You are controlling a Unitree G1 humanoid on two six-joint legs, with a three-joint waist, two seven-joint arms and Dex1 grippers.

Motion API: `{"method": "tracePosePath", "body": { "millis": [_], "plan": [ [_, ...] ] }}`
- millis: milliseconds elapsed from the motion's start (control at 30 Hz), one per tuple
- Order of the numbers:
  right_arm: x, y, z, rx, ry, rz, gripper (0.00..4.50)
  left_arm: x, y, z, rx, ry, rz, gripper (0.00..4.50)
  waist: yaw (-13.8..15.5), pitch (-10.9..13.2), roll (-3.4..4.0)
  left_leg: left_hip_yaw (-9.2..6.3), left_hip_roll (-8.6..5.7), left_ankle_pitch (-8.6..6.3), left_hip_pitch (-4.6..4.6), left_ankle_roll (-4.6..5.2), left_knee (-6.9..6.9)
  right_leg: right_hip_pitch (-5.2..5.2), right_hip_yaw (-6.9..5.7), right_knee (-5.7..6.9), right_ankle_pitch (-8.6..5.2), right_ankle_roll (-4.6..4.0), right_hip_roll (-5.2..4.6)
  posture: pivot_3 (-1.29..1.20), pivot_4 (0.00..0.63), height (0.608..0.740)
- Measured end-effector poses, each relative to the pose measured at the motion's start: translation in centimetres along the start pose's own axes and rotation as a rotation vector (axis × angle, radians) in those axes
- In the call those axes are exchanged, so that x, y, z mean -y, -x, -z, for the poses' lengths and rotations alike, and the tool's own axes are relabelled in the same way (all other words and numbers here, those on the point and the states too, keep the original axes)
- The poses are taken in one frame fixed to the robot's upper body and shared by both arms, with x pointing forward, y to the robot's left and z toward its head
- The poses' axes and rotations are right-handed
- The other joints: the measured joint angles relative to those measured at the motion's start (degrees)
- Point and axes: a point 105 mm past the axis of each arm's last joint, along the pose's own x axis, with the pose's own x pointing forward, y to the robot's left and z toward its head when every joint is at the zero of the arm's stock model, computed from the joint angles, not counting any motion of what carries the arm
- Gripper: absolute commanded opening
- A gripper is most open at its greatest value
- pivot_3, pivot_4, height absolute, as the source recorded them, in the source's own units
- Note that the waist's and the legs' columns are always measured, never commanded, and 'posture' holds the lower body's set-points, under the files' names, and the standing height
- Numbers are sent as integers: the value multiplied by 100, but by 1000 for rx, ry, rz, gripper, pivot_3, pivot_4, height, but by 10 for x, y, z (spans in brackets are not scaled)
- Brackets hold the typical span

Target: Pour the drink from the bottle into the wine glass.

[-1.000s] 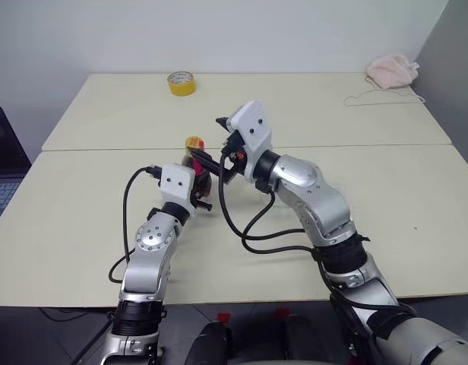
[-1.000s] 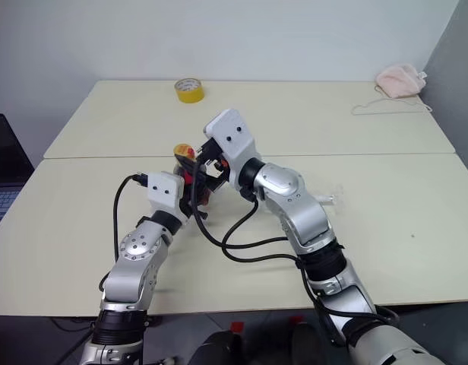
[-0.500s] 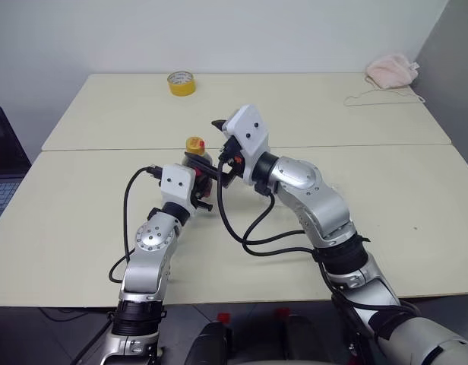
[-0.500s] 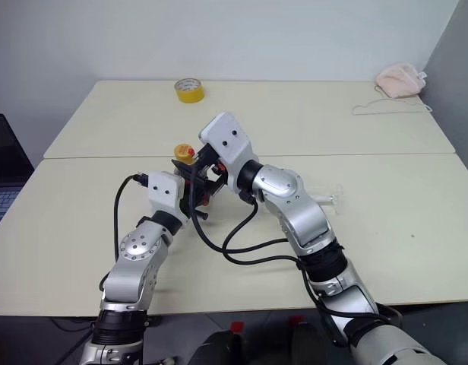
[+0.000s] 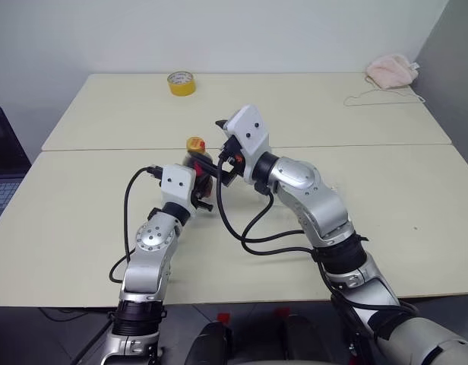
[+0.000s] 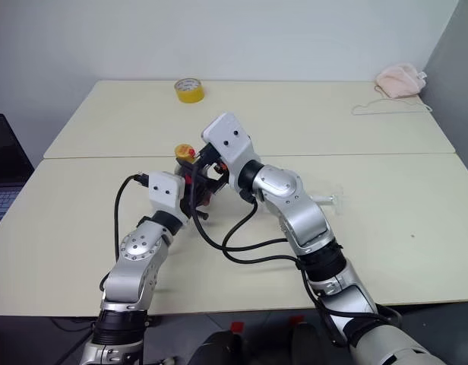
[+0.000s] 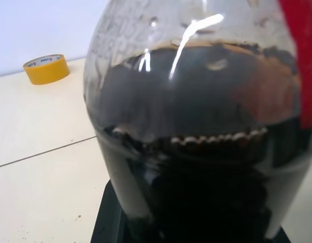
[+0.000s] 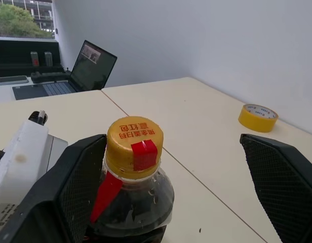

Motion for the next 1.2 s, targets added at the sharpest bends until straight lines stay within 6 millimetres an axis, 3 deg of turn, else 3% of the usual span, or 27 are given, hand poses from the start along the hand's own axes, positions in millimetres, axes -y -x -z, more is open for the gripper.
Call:
{"method": "tracePosePath", "body": {
  "millis": [367,567,733,933,1067,1200],
  "plan": [
    [4,12,3,-13,-14,9,4500,4,-1,0,0,8,8,862,1,0,0,0,0,0,0,0,0,1,0,0,0,0,0,0,150,740],
    [33,31,16,-67,-25,122,4500,-4,0,1,0,14,-26,845,5,0,0,2,-1,0,0,0,0,1,1,0,0,0,0,0,150,740],
    [38,38,24,-95,-30,142,4500,-3,0,1,1,17,-26,845,-1,0,0,3,2,0,0,0,-2,0,1,0,0,0,1,0,150,740],
    [12,37,3,-28,-41,-2,4500,-3,0,1,0,17,-24,845,0,0,0,2,2,0,0,0,-1,1,0,0,0,0,1,0,150,740],
    [-13,20,-12,21,-60,-85,4500,-2,-1,3,-6,19,-19,845,-5,0,0,0,3,0,1,0,0,0,0,3,0,0,3,0,150,740],
    [-18,8,-16,27,-56,-101,4500,-1,-1,4,-11,20,-17,845,5,0,-1,-1,-1,0,1,0,4,2,-1,1,0,0,1,0,150,740]
  ]
}}
